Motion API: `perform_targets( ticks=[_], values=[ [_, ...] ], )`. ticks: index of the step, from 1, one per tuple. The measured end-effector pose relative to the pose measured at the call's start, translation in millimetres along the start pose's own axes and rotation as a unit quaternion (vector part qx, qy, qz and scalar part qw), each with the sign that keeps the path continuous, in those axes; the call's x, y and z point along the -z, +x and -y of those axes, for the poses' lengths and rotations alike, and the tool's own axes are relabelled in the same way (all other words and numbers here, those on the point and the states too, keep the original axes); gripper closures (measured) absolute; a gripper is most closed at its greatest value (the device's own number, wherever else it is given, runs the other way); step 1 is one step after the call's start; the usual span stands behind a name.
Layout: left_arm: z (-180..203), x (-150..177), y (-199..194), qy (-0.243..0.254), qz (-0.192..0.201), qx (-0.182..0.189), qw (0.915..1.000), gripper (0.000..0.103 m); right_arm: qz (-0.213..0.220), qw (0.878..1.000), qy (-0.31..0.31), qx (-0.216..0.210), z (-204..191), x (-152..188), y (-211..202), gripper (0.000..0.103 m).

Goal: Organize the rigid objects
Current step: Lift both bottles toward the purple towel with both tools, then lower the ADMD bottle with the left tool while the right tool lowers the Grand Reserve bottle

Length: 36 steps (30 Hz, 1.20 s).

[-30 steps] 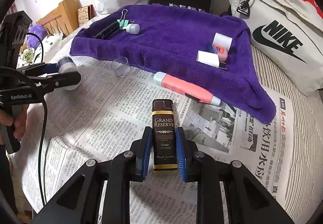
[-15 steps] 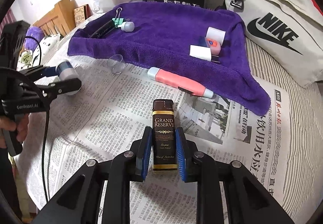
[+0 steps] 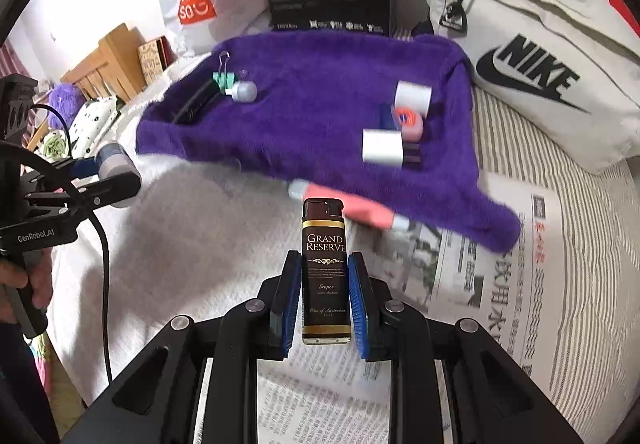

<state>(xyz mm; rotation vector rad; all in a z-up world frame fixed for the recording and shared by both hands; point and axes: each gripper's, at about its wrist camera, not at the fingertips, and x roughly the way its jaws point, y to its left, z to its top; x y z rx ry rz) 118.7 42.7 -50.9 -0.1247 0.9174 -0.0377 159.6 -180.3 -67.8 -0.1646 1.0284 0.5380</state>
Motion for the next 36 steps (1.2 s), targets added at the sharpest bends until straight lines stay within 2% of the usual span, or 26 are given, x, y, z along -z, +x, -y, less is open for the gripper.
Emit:
perform_targets(
  ticks=[6,20,22,24,27,30,36],
  values=[
    [-4,-20,-2,-0.001,0.003,-0.002,1.0,0.027,0.013,1.0,0.007,-0.004,4,-27,-3,0.08],
    [-15,-62,16,-0.009,0.007,0.003,0.9999,0.027,0.042,0.999,0.002,0.019,32,-132,28,0.08],
    [-15,-66,19,-0.009,0.008,0.004,0.9999,0.027,0.042,0.999,0.009,0.023,41,-146,38,0.08],
    [-15,-70,23,-0.009,0.007,0.004,0.9999,0.027,0.038,0.999,0.019,0.02,48,-156,49,0.086],
    [-15,-72,29,-0.009,0.004,0.01,0.9999,0.027,0.032,0.999,0.032,0.017,55,-165,69,0.087],
    [-16,-74,33,-0.019,0.001,0.039,0.9991,0.027,0.011,1.0,0.018,0.023,52,-163,87,0.092],
    [-13,-78,42,-0.014,-0.005,0.035,0.9993,0.027,-0.009,1.0,0.008,0.027,53,-149,96,0.092]
  ],
)
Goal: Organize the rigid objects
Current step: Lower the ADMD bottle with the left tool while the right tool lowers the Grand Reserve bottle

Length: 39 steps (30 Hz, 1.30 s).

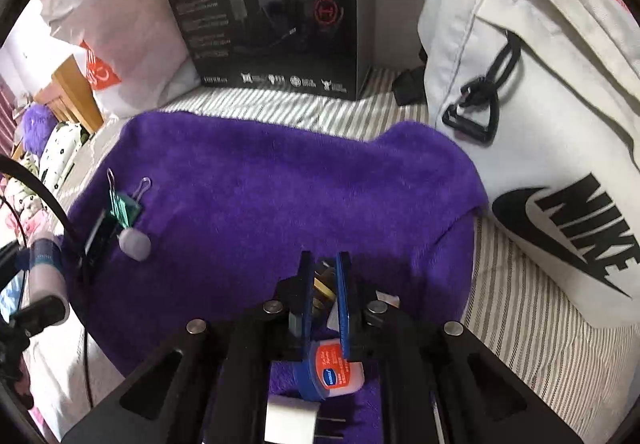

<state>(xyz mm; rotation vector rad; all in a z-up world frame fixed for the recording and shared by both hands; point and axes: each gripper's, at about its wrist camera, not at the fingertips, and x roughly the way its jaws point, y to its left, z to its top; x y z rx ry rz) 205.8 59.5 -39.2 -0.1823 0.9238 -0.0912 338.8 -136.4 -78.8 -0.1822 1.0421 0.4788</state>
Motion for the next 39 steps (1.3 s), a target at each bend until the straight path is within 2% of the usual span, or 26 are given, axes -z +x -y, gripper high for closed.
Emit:
perform_targets(
  ticks=[4,8,14,15,18,23,24,27,31,39],
  values=[
    [0,-1,1,0.0,-0.001,0.0,1.0,0.027,0.001,1.0,-0.009,-0.004,-5,8,-10,0.09],
    [1,0,6,0.001,-0.005,0.001,1.0,0.027,-0.009,0.999,-0.034,-0.024,-19,12,-13,0.075],
    [3,1,7,0.004,-0.008,0.005,1.0,0.027,-0.049,0.998,-0.038,-0.013,-31,20,5,0.074],
    [3,1,7,0.003,-0.007,0.004,1.0,0.027,-0.047,0.998,-0.035,-0.009,-30,21,6,0.069],
    [2,1,5,0.003,-0.007,0.008,0.9999,0.027,-0.053,0.998,-0.022,-0.002,-28,17,9,0.063],
    [0,1,2,0.001,-0.003,0.01,0.9999,0.027,-0.059,0.998,-0.017,0.003,-33,13,19,0.063],
    [-1,1,2,0.0,-0.003,0.01,0.9999,0.027,-0.055,0.998,-0.021,0.008,-35,13,20,0.069],
    [-1,2,1,0.001,-0.003,0.01,0.9999,0.027,-0.047,0.998,-0.029,0.009,-36,12,20,0.077],
    [-2,3,1,0.0,-0.004,0.012,0.9999,0.027,-0.046,0.998,-0.04,-0.004,-34,9,21,0.078],
    [-2,2,3,0.001,-0.005,0.012,0.9999,0.027,-0.038,0.999,-0.025,-0.004,-30,-8,20,0.078]
  ],
)
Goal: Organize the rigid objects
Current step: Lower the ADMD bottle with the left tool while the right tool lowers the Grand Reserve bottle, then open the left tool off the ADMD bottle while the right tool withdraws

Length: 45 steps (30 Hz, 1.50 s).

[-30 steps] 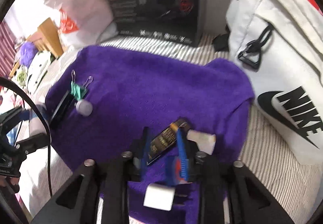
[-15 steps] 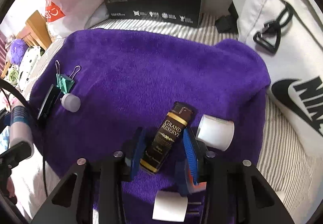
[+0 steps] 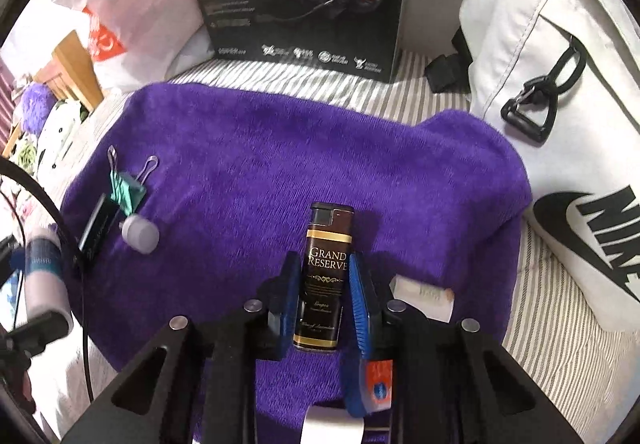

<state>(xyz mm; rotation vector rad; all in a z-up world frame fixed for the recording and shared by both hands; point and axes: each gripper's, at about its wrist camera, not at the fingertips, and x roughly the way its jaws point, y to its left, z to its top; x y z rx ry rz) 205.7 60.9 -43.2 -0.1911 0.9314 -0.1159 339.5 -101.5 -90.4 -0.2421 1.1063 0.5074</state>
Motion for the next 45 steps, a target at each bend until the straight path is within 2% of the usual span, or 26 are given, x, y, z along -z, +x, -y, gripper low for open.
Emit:
perform_targets(
  ticks=[6,10,13,17,20,26,37,45],
  values=[
    [-3,-1,1,-0.001,-0.002,-0.005,1.0,0.027,-0.007,1.0,0.003,0.023,4,-11,12,0.078],
    [-5,-2,1,-0.004,-0.003,-0.007,1.0,0.027,-0.005,1.0,0.005,0.025,5,-13,16,0.078],
    [-5,-3,1,-0.001,-0.003,-0.01,0.9999,0.027,-0.004,1.0,-0.002,0.02,4,-10,12,0.074],
    [-8,-3,2,-0.007,-0.004,-0.014,0.9999,0.027,0.005,1.0,-0.002,0.01,6,2,-4,0.072],
    [-10,-4,3,-0.005,-0.006,-0.022,0.9997,0.027,0.018,1.0,-0.01,0.016,7,12,-18,0.065],
    [-12,-8,10,-0.007,-0.016,-0.037,0.9992,0.027,0.035,0.999,-0.009,0.01,13,30,-39,0.065],
    [18,-16,40,0.008,-0.04,-0.042,0.9983,0.027,0.072,0.997,0.014,-0.005,33,73,-88,0.062],
    [18,-16,57,0.021,-0.054,-0.087,0.9946,0.027,0.081,0.997,0.016,-0.011,35,90,-102,0.06]
  ],
)
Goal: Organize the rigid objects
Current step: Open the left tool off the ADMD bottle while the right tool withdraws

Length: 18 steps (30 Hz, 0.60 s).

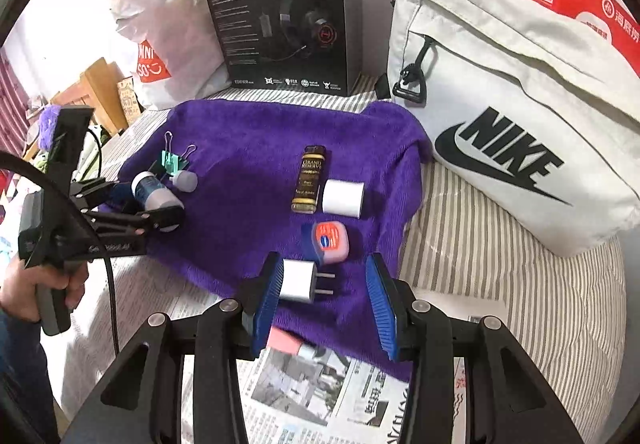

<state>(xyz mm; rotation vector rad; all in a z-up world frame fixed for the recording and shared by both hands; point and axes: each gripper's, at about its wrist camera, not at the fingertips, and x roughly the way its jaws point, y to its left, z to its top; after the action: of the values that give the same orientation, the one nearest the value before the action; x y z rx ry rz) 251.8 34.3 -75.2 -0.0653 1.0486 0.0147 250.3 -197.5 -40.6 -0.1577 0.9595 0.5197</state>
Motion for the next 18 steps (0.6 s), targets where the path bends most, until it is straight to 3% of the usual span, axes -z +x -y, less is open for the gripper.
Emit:
perform_targets(
  ticks=[18],
  values=[
    [11,-2,10,0.028,-0.019,-0.018,0.9993,0.026,-0.009,0.999,0.034,-0.011,12,29,-12,0.06]
  ],
)
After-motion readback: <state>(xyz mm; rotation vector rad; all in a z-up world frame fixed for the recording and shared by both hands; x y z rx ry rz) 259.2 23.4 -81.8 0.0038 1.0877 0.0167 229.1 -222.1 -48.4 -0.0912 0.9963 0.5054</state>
